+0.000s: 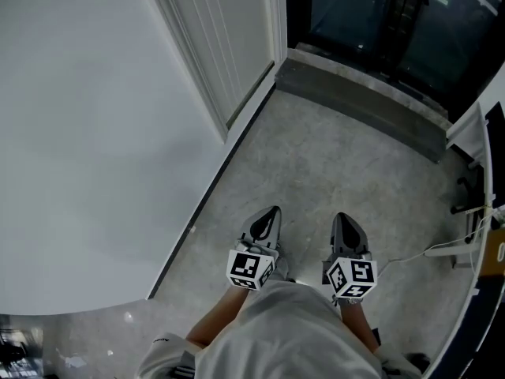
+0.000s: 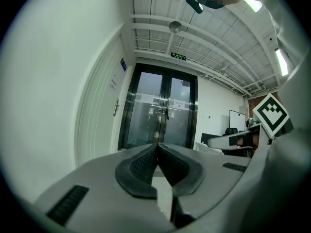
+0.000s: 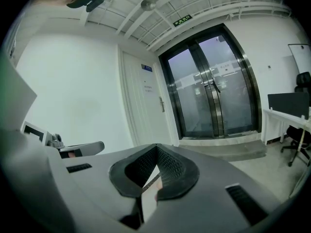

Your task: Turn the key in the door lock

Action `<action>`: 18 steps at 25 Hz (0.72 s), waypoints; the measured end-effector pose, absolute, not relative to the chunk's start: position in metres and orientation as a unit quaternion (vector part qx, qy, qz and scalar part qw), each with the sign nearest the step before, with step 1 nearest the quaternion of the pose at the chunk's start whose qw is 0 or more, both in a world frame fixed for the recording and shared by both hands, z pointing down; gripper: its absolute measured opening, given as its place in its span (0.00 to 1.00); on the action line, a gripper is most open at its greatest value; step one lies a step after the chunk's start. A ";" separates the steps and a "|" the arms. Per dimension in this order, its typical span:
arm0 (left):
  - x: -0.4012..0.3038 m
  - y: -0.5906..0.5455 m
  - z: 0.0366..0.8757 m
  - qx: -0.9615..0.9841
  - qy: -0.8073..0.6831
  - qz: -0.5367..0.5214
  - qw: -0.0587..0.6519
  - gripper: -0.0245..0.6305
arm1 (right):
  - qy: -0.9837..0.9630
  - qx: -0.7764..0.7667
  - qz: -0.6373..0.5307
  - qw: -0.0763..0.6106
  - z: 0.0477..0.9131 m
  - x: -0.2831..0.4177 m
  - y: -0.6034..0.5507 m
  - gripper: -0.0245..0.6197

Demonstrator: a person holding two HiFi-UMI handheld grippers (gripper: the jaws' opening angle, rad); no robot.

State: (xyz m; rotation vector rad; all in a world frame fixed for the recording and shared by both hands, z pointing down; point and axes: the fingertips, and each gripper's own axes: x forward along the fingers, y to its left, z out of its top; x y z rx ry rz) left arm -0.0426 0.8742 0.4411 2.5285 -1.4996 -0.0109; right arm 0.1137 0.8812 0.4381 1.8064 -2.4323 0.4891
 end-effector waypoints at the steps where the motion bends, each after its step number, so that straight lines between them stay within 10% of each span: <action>1: -0.043 0.863 0.438 0.856 -0.508 -0.007 0.099 0.05 | -0.793 0.587 0.158 0.038 0.436 0.112 0.870 0.03; 18: -0.091 0.736 0.415 0.864 -0.499 -0.015 0.062 0.05 | -0.793 0.587 0.147 0.065 0.428 0.066 0.739 0.03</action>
